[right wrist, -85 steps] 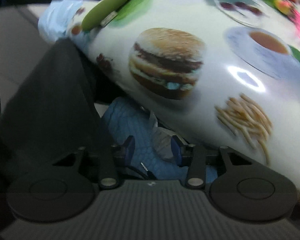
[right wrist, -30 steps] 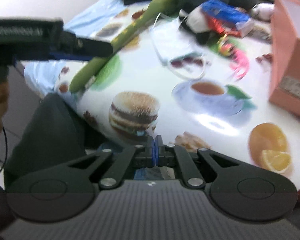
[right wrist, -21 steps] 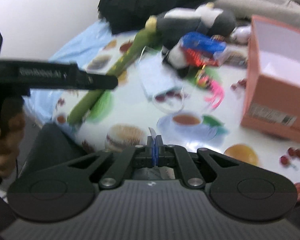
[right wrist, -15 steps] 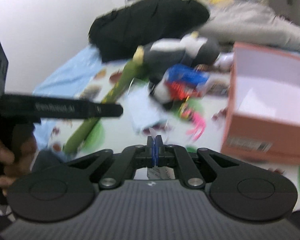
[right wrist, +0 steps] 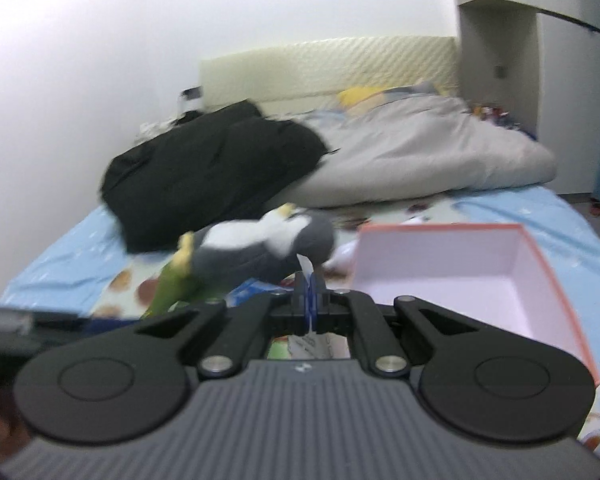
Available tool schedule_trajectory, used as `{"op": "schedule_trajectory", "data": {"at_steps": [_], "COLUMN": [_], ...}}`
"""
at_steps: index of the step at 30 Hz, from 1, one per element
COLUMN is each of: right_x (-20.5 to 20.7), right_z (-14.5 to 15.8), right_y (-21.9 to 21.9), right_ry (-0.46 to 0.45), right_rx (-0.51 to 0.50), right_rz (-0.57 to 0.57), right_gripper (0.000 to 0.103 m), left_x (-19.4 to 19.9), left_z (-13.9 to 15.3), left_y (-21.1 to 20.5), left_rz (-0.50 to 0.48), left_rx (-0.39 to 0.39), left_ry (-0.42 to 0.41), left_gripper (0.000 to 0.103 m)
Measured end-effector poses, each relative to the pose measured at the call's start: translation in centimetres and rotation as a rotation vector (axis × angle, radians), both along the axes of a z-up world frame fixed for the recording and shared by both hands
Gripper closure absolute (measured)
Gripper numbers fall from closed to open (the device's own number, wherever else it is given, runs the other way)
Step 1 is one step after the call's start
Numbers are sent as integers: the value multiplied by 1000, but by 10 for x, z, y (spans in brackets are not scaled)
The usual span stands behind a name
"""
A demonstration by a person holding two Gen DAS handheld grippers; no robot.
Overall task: Organize soft objects
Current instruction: 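Carry the receipt with the right tool over the box and open it, then move both tools toward the panda plush and the pink-feathered bird toy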
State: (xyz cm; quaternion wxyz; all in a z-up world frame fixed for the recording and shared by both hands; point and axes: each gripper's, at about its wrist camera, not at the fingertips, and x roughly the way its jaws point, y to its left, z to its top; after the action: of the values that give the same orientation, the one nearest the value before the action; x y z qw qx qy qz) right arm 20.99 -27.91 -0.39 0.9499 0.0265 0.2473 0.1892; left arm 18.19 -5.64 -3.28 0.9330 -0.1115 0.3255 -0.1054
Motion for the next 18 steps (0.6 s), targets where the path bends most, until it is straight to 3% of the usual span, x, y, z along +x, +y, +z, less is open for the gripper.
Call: {"op": "schedule_trajectory", "data": {"at_steps": [3,9,18], "right_x": [26,75,82], "right_z": [-8,-52,-92], "right_y": [-12,-33,-44], "right_ry": [28,190,325], "right_rx": [-27,-27,-8], "right_rz": [-58,-165,-228], "right_gripper": [98,98,96], "left_x": [6,15,17], "left_z": [-3,-12,-21], "left_y": [-8,-18,-22], "left_rz": [-15,-34,-42], "left_rx": [15,32,44], "left_ry": [11,44,75], "left_gripper": [50,50,50]}}
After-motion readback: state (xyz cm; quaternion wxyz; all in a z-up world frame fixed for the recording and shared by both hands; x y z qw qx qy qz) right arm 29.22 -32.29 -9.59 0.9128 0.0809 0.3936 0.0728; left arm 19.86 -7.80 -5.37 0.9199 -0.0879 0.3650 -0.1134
